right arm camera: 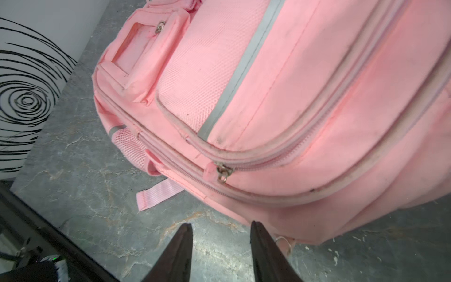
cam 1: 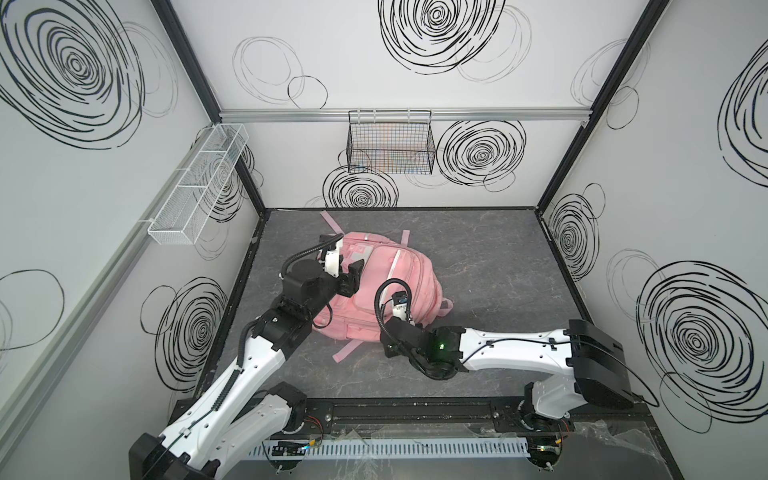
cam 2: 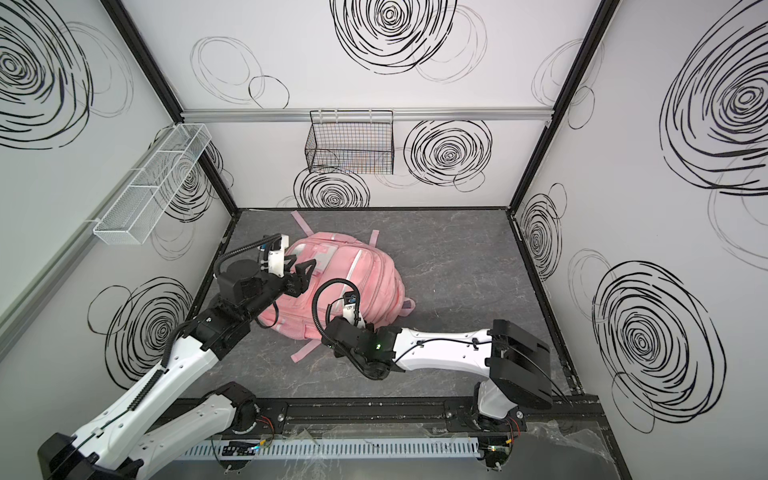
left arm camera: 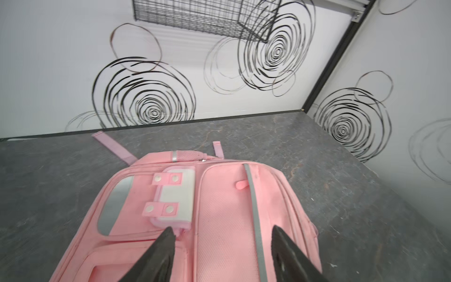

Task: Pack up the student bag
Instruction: 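Release the case, move right gripper to zipper while left lowers bag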

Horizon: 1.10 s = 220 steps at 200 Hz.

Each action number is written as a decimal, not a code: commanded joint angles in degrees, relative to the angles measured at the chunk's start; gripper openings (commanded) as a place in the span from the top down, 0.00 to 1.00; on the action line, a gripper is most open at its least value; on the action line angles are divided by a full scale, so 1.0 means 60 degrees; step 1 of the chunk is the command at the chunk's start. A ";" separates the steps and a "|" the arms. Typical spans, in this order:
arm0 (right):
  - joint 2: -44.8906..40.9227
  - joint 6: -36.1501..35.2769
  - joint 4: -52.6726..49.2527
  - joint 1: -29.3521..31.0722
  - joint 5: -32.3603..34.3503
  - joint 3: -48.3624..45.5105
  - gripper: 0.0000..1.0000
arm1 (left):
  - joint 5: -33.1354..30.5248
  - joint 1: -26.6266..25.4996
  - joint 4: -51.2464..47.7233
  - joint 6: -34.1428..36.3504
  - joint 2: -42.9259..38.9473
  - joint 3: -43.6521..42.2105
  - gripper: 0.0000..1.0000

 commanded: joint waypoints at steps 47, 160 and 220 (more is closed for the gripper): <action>0.0957 0.0027 0.0367 -0.0325 0.0482 0.0868 0.57 | -0.0553 0.0449 0.0557 0.0247 -0.0214 -0.0686 0.30; 0.0543 0.0071 0.0741 -0.1293 -0.0872 0.0615 0.88 | -0.0082 0.0518 0.0643 0.0463 -0.0271 -0.0777 0.30; -0.0975 -0.0940 0.0864 -0.1930 -0.3128 -0.0177 1.00 | 0.1874 -0.0598 0.1122 0.3975 -0.0509 -0.1824 0.31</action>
